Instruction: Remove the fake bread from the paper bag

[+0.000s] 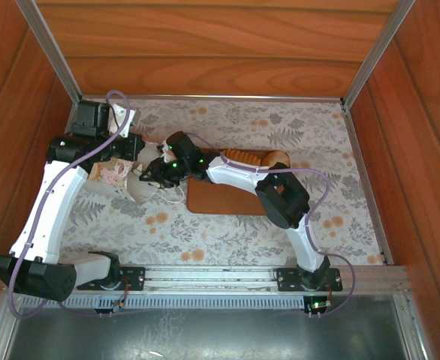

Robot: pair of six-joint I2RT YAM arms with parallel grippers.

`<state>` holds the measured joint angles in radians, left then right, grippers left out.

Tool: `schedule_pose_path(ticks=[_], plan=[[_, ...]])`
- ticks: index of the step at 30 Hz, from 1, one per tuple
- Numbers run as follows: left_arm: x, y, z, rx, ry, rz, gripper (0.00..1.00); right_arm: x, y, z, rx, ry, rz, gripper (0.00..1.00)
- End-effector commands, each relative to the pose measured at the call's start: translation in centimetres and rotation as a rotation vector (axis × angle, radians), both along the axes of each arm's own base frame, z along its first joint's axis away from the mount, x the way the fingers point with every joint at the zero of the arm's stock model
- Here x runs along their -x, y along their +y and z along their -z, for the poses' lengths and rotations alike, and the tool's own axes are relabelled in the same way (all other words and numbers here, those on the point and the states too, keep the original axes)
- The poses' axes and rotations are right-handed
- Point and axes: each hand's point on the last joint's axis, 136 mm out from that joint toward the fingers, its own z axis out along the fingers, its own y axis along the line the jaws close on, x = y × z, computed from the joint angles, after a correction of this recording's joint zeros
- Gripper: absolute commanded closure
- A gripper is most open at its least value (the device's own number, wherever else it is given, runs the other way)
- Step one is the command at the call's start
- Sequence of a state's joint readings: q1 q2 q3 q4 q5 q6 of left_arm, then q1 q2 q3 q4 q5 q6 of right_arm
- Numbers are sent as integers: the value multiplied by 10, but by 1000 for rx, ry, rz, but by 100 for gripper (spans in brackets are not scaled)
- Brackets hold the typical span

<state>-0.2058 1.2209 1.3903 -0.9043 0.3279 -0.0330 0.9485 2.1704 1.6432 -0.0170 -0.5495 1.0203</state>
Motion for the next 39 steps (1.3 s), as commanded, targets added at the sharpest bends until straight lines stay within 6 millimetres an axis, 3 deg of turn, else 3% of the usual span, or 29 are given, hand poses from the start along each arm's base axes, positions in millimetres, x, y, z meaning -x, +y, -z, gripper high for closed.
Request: schedule_pose_path(ticks=[1, 17, 26, 34, 39], plan=[[2, -7, -18, 32, -47, 29, 100, -11, 12, -15, -55, -10, 21, 54], [2, -6, -16, 21, -50, 30, 100, -23, 27, 9, 13, 48, 38, 50], [4, -4, -13, 13, -51, 26, 100, -26, 5, 20, 152, 10, 97, 48], [4, -7, -7, 21, -27, 38, 100, -24, 29, 11, 43, 47, 22, 47], [2, -7, -9, 21, -34, 36, 100, -23, 35, 18, 61, 74, 5, 47]])
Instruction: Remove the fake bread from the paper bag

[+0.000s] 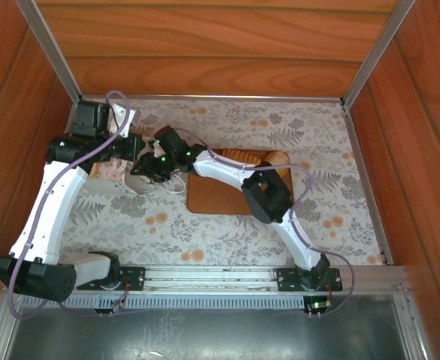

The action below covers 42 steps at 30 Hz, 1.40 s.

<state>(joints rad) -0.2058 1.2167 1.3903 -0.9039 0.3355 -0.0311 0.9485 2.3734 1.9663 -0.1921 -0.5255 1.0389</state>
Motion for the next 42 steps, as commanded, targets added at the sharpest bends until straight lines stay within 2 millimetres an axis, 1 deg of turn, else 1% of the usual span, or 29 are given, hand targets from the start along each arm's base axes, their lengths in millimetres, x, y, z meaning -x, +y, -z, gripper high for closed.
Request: schedule_pose_path(ticks=[1, 3, 6, 7, 9, 12, 16, 18, 22, 31, 34, 38, 42], plan=[[2, -6, -8, 15, -32, 30, 100, 5, 2, 5, 8, 41, -22, 47], [1, -5, -8, 11, -33, 29, 100, 5, 2, 7, 11, 36, -24, 50], [3, -5, -7, 9, -32, 27, 100, 4, 1, 4, 5, 23, -25, 54], [3, -4, -7, 8, -32, 26, 100, 3, 1, 2, 1, 12, -24, 58], [3, -4, -7, 8, -34, 24, 100, 2, 0, -2, -3, -3, -18, 61], [3, -1, -7, -5, -40, 14, 100, 1, -3, -16, -5, -78, -41, 66], [3, 5, -2, -38, -44, -2, 100, 0, -17, -23, 40, -158, -45, 70], [3, 5, -3, -39, -49, -3, 100, 1, -23, -28, 42, -180, -42, 73], [3, 6, -1, -41, -41, -7, 100, 5, -33, -34, 52, -202, -41, 72], [1, 5, 1, -43, -34, -8, 100, 18, -62, -37, 115, -223, -42, 72], [0, 6, 3, -47, -29, -13, 100, 21, -68, -42, 122, -232, -46, 72], [0, 7, 6, -46, -18, -22, 100, 26, -69, -53, 103, -216, -65, 72], [0, 8, 4, -47, -26, -29, 100, 29, -71, -61, 25, -131, -57, 73]])
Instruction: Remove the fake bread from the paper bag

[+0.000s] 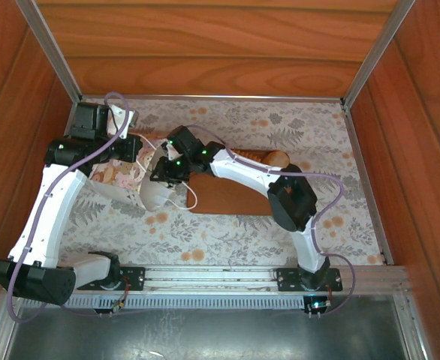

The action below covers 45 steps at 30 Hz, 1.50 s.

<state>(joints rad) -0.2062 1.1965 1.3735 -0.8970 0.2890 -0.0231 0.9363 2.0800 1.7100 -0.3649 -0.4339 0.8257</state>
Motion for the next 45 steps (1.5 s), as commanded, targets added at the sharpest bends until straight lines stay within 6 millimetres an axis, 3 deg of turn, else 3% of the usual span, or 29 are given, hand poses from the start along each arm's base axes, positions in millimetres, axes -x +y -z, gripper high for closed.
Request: schedule_pose_path(ticks=[1, 15, 22, 34, 39, 45], plan=[[-1, 0, 2, -13, -7, -3, 100, 3, -3, -33, -95, 12, -17, 73], [-6, 3, 4, -31, -6, -22, 100, 19, -44, -43, 11, -70, -20, 73], [-6, 2, 5, -28, -4, -18, 100, 20, -71, -21, 153, -82, 16, 67], [-6, 1, 2, -21, -12, -14, 100, 2, -33, -9, 73, -51, -3, 49], [-7, 0, 3, -16, -6, -9, 100, 0, -17, -4, -3, -5, -36, 47], [-5, 1, 5, -19, -3, -11, 100, -3, -4, -1, -69, -18, -68, 55]])
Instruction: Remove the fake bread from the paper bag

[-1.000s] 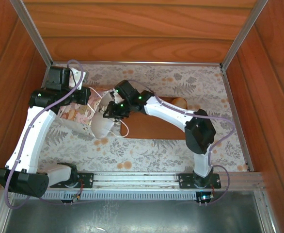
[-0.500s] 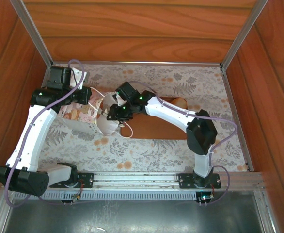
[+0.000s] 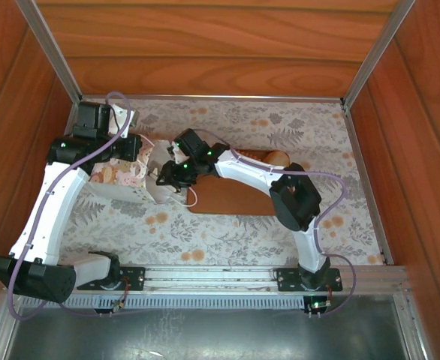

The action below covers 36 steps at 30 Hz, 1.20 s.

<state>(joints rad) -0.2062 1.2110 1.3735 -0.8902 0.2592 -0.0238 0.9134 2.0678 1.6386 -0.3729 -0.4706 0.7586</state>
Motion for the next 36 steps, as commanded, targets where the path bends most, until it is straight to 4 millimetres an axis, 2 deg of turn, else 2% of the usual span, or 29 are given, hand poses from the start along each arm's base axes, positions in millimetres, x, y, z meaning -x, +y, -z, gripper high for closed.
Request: schedule_pose_path(ticks=[1, 7, 9, 15, 17, 23, 27, 30, 36], plan=[[0, -2, 1, 1, -7, 7, 100, -8, 15, -21, -113, -34, -24, 57], [-1, 2, 3, -17, -5, -20, 100, -9, 18, -35, -160, -66, -26, 67], [-4, 7, 6, -37, -3, -46, 100, -7, 14, -42, -164, -76, -27, 70], [-6, 18, 11, -77, 1, -100, 100, 7, -4, -73, -173, -105, -46, 71], [-6, 18, 12, -77, 3, -101, 100, 11, -13, -73, -139, -101, -38, 70], [-7, 19, 9, -82, -10, -101, 100, 22, -43, -59, 21, -77, -30, 70], [-6, 18, 8, -76, -14, -95, 100, 22, -59, -49, 147, -74, -30, 69], [-5, 16, 7, -67, -14, -87, 100, 19, -59, -41, 196, -67, -47, 65], [-4, 11, 5, -46, -15, -68, 100, 8, -41, -42, 140, -73, -29, 54]])
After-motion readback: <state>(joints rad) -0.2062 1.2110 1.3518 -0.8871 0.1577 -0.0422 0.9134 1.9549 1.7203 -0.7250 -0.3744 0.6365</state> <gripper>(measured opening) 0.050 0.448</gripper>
